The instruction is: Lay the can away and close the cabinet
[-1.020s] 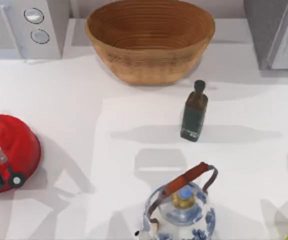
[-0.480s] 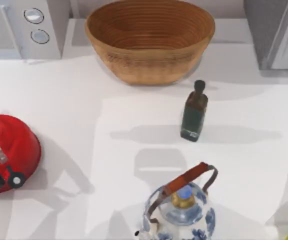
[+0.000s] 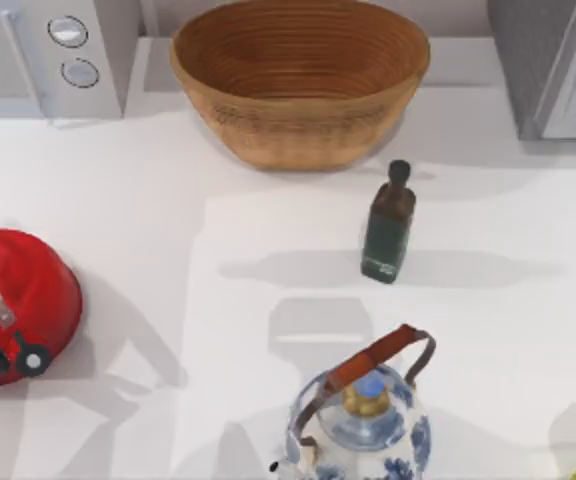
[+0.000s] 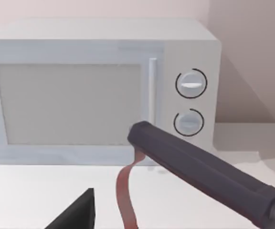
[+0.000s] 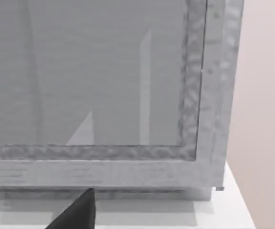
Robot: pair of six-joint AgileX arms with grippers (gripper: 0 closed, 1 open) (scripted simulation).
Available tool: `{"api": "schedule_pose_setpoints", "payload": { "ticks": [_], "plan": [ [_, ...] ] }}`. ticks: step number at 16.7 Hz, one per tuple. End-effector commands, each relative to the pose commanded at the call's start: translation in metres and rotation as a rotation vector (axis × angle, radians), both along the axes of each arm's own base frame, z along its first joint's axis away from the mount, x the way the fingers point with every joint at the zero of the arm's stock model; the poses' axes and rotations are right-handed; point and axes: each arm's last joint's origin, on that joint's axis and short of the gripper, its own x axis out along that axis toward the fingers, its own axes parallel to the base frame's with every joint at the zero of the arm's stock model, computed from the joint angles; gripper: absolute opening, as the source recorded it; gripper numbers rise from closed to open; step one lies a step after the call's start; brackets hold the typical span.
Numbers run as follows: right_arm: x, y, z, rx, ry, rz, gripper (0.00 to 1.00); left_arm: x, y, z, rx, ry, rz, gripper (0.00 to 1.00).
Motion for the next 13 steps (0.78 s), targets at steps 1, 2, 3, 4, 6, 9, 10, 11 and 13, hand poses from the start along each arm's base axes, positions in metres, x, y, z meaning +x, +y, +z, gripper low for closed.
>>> {"api": "schedule_pose_setpoints", "payload": {
  "ticks": [1, 2, 3, 4, 6, 9, 10, 11, 13],
  "plan": [
    [0.000, 0.000, 0.000, 0.000, 0.000, 0.000, 1.00, 0.000, 0.000, 0.000, 0.000, 0.000, 0.000, 1.00],
    [0.000, 0.000, 0.000, 0.000, 0.000, 0.000, 1.00, 0.000, 0.000, 0.000, 0.000, 0.000, 0.000, 1.00],
    [0.000, 0.001, 0.000, 0.003, 0.002, 0.001, 1.00, 0.000, 0.000, 0.000, 0.000, 0.000, 0.000, 1.00],
    [0.000, 0.001, 0.000, 0.002, 0.002, 0.001, 1.00, 0.000, 0.000, 0.000, 0.000, 0.000, 0.000, 1.00],
    [0.004, -0.003, 0.007, -0.009, -0.004, -0.001, 1.00, 0.000, 0.000, 0.000, 0.000, 0.000, 0.000, 1.00],
    [0.014, -0.021, 0.037, -0.047, -0.026, -0.027, 1.00, 0.000, 0.000, 0.000, 0.000, 0.000, 0.000, 1.00],
    [0.018, -0.029, 0.053, -0.065, -0.036, -0.039, 1.00, 0.000, 0.000, 0.000, 0.000, 0.000, 0.000, 1.00],
    [0.021, -0.038, 0.072, -0.084, -0.046, -0.051, 1.00, 0.000, 0.000, 0.000, 0.000, 0.000, 0.000, 1.00],
    [0.027, -0.056, 0.120, -0.128, -0.071, -0.073, 1.00, 0.000, 0.000, 0.000, 0.000, 0.000, 0.000, 1.00]
  ]
}}
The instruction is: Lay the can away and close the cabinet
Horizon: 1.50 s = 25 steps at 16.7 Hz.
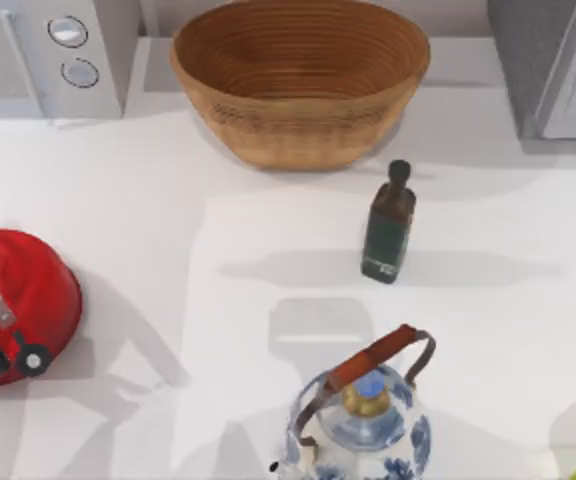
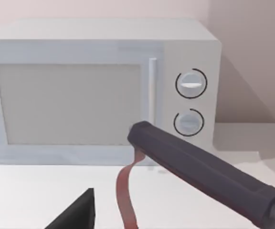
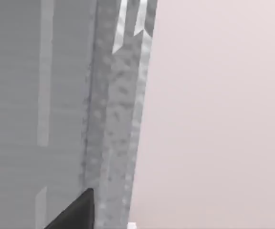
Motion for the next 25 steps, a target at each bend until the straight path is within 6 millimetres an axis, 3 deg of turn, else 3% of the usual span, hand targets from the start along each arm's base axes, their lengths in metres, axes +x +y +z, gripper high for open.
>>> {"api": "schedule_pose_setpoints", "payload": {
  "ticks": [2, 5, 7, 9, 15, 25],
  "plan": [
    [0.002, -0.011, 0.060, -0.061, -0.034, -0.017, 1.00, 0.000, 0.000, 0.000, 0.000, 0.000, 0.000, 1.00],
    [-0.004, -0.004, 0.145, -0.127, -0.070, -0.024, 1.00, 0.000, 0.000, 0.000, 0.000, 0.000, 0.000, 1.00],
    [-0.010, 0.011, 0.184, -0.125, -0.070, -0.015, 1.00, 0.000, 0.000, 0.000, 0.000, 0.000, 0.000, 1.00],
    [-0.015, 0.026, 0.207, -0.084, -0.049, 0.001, 1.00, 0.000, 0.000, 0.000, 0.000, 0.000, 0.000, 1.00],
    [-0.024, 0.053, 0.228, 0.090, 0.048, 0.056, 1.00, 0.000, 0.000, 0.000, 0.000, 0.000, 0.000, 1.00],
    [-0.024, 0.057, 0.229, 0.132, 0.073, 0.075, 1.00, 0.000, 0.000, 0.000, 0.000, 0.000, 0.000, 1.00]
  ]
}}
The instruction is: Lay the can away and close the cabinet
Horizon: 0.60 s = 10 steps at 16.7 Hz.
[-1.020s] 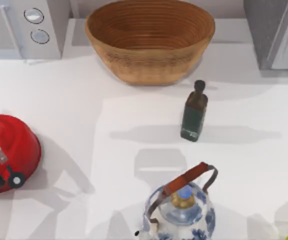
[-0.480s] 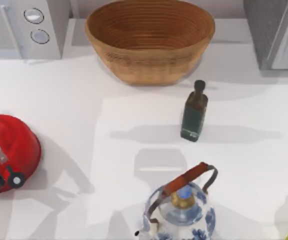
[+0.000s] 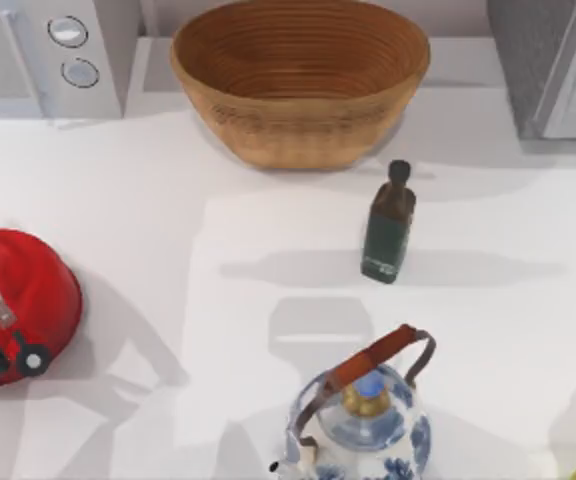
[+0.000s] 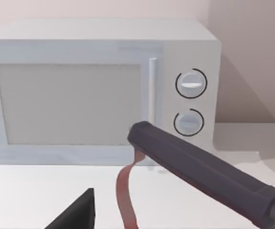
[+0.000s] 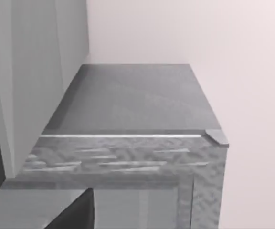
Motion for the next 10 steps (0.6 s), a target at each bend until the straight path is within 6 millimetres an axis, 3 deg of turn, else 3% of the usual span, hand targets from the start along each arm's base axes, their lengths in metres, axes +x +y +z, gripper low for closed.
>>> {"api": "schedule_pose_setpoints", "payload": {
  "ticks": [5, 7, 10],
  "plan": [
    [0.043, 0.026, -0.005, 0.021, 0.022, 0.035, 1.00, 0.000, 0.000, 0.000, 0.000, 0.000, 0.000, 1.00],
    [0.070, 0.052, -0.009, 0.031, 0.041, 0.048, 1.00, 0.000, 0.000, 0.000, 0.000, 0.000, 0.000, 1.00],
    [0.105, 0.107, -0.013, 0.031, 0.071, 0.056, 1.00, 0.000, 0.000, 0.000, 0.000, 0.000, 0.000, 1.00]
  ]
}}
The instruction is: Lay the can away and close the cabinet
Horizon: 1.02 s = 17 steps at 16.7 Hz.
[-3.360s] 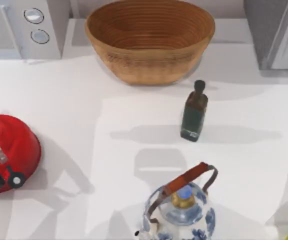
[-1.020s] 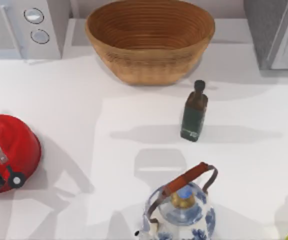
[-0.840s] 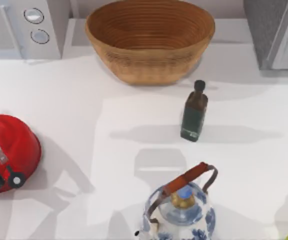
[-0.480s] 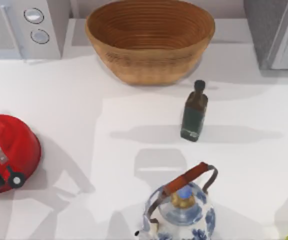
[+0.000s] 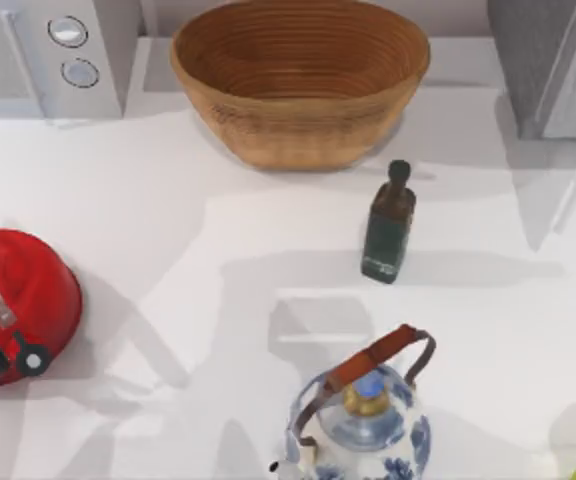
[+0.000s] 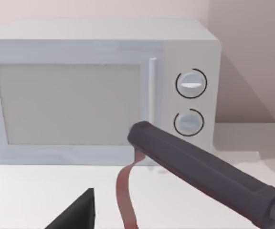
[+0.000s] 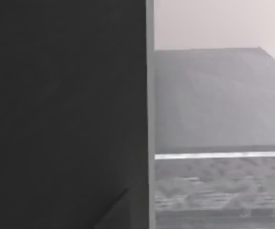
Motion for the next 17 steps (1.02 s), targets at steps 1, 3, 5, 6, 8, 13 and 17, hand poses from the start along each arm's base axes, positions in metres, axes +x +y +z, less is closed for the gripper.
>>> {"api": "schedule_pose_setpoints", "payload": {
  "ticks": [1, 3, 5, 6, 8, 13, 17],
  "plan": [
    [0.008, 0.022, -0.001, -0.005, 0.007, -0.002, 1.00, 0.000, 0.000, 0.000, 0.000, 0.000, 0.000, 1.00],
    [0.015, 0.066, -0.001, -0.018, 0.011, -0.013, 1.00, 0.000, 0.000, 0.000, 0.000, 0.000, 0.000, 1.00],
    [0.011, 0.107, 0.001, -0.031, 0.001, -0.030, 1.00, 0.000, 0.000, 0.000, 0.000, 0.000, 0.000, 1.00],
    [0.006, 0.125, 0.003, -0.036, -0.008, -0.039, 1.00, 0.000, 0.000, 0.000, 0.000, 0.000, 0.000, 1.00],
    [-0.006, 0.155, 0.006, -0.040, -0.030, -0.052, 1.00, 0.000, 0.000, 0.000, 0.000, 0.000, 0.000, 1.00],
    [-0.033, 0.190, 0.013, -0.033, -0.070, -0.059, 1.00, 0.000, 0.000, 0.000, 0.000, 0.000, 0.000, 1.00],
    [-0.035, 0.191, 0.014, -0.032, -0.072, -0.059, 1.00, 0.000, 0.000, 0.000, 0.000, 0.000, 0.000, 1.00]
  ]
}}
